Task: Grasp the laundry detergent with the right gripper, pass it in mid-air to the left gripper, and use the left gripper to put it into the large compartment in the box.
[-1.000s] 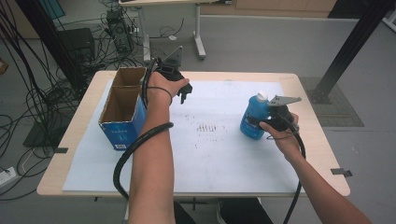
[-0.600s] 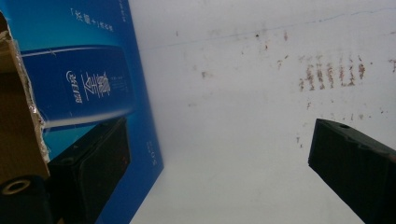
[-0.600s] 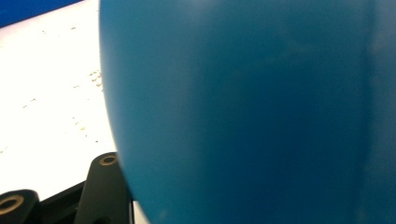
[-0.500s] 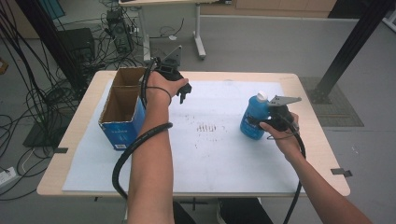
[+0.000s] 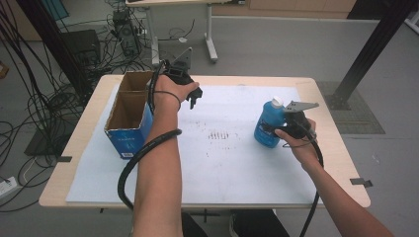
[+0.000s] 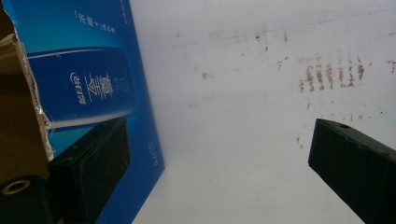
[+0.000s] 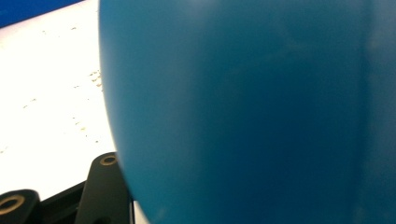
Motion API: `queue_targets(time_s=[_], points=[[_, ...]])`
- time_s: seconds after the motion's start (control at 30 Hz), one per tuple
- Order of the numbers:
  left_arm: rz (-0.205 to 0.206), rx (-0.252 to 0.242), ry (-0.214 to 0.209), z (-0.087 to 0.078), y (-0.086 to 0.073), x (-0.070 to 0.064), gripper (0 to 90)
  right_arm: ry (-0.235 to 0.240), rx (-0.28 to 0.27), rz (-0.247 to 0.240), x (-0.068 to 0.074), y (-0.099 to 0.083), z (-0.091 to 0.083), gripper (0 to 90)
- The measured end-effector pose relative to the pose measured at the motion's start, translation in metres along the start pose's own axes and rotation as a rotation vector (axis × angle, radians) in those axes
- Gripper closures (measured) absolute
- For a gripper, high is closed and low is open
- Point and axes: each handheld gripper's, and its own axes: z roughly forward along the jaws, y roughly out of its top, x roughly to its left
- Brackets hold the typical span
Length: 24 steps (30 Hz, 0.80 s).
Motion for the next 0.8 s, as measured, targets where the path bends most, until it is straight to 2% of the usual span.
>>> queue_targets(time_s=[0.8], points=[[-0.002, -0.004, 0.01, -0.0066, -0.0023, 0.0002, 6.2, 0.012, 0.0, 0.008, -0.0012, -0.0004, -0.0006, 42.8]])
